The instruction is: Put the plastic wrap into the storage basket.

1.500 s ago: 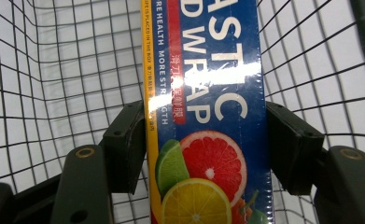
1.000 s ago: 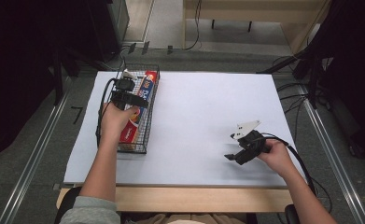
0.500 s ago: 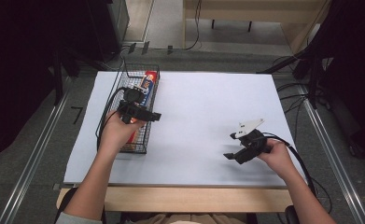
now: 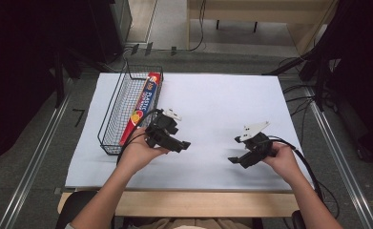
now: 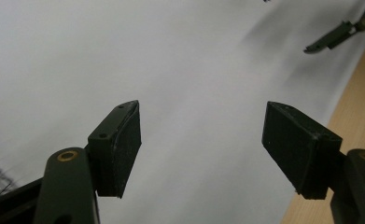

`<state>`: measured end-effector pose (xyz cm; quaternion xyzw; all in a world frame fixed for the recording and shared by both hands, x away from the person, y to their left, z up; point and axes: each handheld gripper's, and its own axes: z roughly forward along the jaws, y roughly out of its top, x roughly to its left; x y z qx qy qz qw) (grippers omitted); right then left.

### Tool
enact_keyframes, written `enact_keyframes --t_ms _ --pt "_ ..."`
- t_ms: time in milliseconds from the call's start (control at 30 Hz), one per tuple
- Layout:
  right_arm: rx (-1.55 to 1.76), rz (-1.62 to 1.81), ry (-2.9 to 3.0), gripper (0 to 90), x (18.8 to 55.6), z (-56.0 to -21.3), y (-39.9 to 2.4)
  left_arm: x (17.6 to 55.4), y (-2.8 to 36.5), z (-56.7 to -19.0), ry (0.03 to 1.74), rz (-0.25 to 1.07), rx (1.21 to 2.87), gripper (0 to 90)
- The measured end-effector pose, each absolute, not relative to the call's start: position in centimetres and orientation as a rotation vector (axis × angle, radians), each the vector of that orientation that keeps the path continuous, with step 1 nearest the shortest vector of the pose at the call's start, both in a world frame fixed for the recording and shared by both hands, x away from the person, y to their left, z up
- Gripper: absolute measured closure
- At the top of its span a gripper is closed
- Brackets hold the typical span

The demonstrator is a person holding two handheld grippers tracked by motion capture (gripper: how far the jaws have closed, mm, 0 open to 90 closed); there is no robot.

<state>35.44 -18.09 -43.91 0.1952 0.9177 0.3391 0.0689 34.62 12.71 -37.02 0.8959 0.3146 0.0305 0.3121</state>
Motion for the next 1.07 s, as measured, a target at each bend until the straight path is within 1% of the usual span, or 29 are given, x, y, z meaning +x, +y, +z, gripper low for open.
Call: enact_keyframes --t_ms 267,400,467,733,900,967,1067 --pt "0.574 1.044 2.769 20.0 35.2 -43.7 -17.9 33.2 10.9 -38.7 0.742 0.086 2.373 27.8" --pt "0.559 1.025 2.778 20.0 35.2 -43.8 -17.6 33.0 10.5 -39.1 0.731 0.047 2.375 27.9" --pt "0.562 1.015 2.782 20.0 35.2 -43.9 -17.6 33.0 10.5 -39.3 0.717 0.051 2.383 27.7" --pt "0.548 1.009 2.791 20.0 35.3 -44.0 -17.5 33.4 10.9 -40.1 0.752 0.004 2.363 27.7" --pt "0.55 1.007 2.798 20.0 35.3 -44.1 -17.3 33.5 11.0 -40.4 0.742 0.003 2.375 27.7" --pt "0.551 1.001 2.797 20.0 35.4 -44.2 -17.3 33.5 11.0 -40.5 0.74 0.015 2.366 27.7" --pt "0.549 1.002 2.801 20.0 35.3 -44.2 -17.2 33.3 11.1 -40.5 0.685 0.097 2.353 27.7"
